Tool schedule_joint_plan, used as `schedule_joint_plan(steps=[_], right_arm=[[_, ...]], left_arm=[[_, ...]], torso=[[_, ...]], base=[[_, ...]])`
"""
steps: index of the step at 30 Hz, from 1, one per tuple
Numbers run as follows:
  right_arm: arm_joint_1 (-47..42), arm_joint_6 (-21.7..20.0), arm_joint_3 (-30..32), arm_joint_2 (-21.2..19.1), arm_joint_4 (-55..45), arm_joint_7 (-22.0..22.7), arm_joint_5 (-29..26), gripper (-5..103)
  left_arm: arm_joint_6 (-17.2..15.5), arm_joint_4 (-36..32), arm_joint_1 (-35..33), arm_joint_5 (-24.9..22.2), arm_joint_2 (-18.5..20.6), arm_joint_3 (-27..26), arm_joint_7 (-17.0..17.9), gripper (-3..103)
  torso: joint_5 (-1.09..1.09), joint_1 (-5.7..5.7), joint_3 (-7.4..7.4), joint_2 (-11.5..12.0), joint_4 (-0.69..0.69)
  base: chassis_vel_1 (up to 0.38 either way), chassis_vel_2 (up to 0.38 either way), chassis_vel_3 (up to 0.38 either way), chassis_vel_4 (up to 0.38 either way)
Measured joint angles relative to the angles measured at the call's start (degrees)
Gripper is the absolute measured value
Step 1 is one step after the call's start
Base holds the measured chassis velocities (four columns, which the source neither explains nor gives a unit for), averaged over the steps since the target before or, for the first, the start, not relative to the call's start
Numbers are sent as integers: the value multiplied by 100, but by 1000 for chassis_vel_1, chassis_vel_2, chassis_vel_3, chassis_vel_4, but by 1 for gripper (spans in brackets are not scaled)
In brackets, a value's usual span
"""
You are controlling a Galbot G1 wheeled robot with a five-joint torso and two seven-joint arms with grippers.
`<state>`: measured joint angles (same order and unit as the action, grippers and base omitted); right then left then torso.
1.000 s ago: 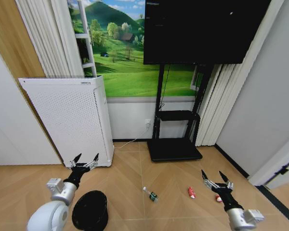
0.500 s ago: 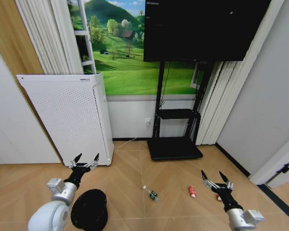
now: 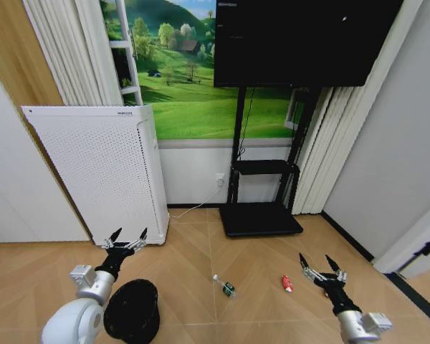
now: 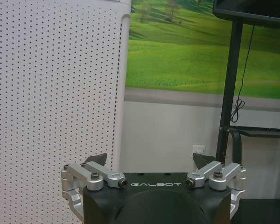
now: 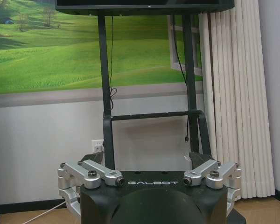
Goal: Pick up the trash bin and place the garbage on the floor into it.
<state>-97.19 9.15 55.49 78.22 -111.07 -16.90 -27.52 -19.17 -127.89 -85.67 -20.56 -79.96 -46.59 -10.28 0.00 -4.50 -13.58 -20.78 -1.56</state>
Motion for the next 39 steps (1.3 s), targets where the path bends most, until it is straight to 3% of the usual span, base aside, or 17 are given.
schedule_joint_plan(steps=[39], right_arm=[[-15, 76, -12, 15, 142, -24, -15, 100]], left_arm=[[-1, -9, -8, 22, 23, -12, 15, 100]], torso=[[0, 287, 609, 896, 0]], base=[[0, 0, 0, 0]])
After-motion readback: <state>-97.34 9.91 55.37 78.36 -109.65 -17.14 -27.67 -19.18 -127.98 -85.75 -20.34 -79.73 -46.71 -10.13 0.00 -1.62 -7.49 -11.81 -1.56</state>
